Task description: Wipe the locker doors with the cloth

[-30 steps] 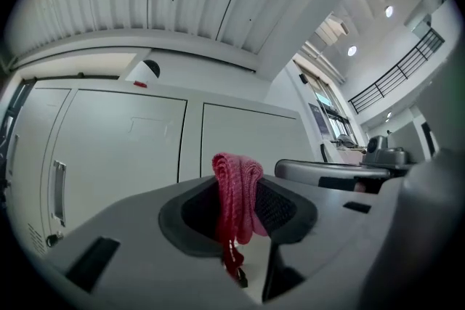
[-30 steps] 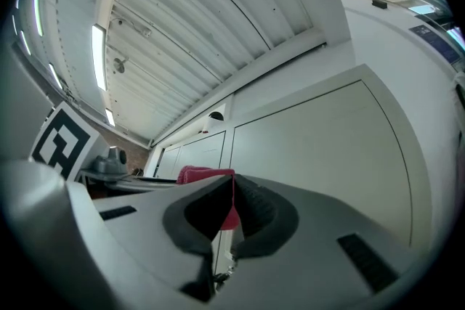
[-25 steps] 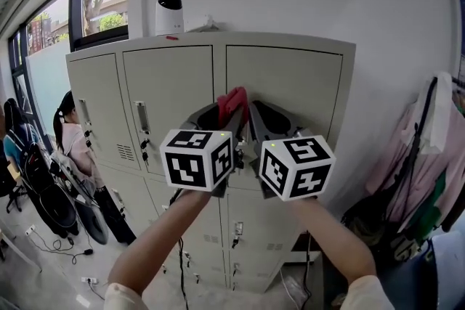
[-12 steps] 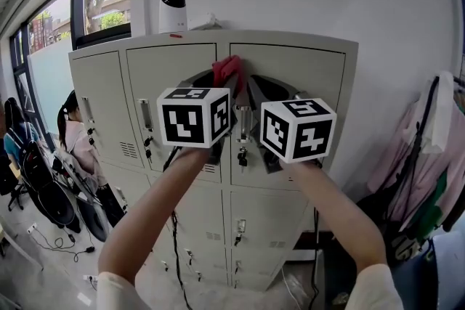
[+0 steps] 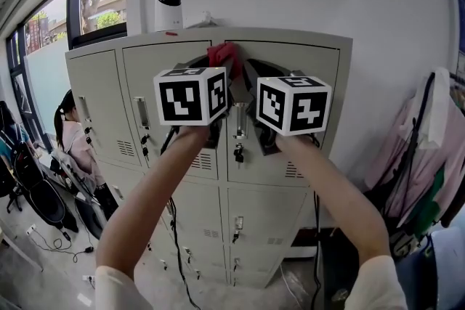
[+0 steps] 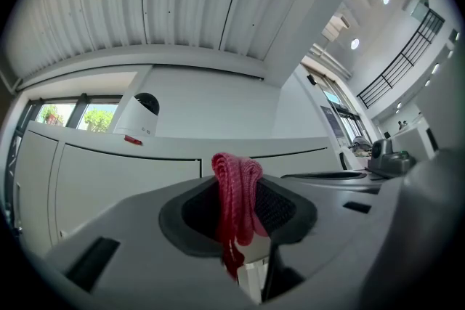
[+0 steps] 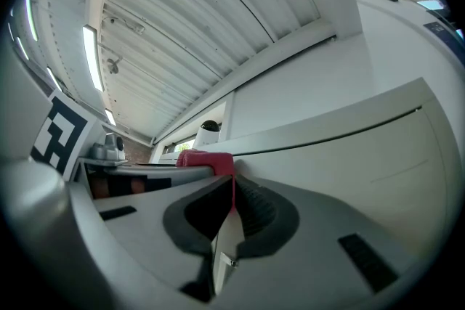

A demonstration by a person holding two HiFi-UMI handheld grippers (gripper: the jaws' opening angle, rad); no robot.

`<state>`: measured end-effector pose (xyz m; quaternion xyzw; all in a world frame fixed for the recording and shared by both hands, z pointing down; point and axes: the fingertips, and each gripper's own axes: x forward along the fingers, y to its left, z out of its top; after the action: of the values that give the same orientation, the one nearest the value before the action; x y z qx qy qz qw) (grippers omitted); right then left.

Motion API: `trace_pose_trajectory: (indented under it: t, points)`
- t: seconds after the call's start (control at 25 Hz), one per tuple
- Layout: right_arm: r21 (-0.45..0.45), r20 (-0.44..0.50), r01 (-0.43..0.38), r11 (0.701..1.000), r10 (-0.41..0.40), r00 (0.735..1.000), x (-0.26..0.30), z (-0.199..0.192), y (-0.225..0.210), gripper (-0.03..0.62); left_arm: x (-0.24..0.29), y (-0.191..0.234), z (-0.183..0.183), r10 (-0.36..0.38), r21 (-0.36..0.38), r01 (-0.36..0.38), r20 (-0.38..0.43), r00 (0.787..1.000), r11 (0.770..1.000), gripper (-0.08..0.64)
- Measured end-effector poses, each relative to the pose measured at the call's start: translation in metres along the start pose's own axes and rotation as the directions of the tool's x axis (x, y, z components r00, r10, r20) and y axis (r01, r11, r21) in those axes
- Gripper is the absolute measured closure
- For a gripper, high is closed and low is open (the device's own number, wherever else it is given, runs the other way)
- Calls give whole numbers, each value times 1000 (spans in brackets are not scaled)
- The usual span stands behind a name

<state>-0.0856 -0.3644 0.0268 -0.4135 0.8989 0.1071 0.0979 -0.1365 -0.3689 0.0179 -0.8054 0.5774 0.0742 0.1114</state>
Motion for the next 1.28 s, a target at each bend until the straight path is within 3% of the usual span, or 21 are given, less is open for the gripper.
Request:
trace_pose_trajectory:
  t: [0.52, 1.28]
  points:
    - [1, 0, 44, 999, -44, 999, -20, 2, -18, 589, 12, -26, 2, -32, 2, 32, 11, 999, 999, 437]
    - [-37, -16, 185, 982, -185, 983, -69, -2, -78, 589, 37, -104, -5, -175, -56, 177, 35, 984, 983, 439]
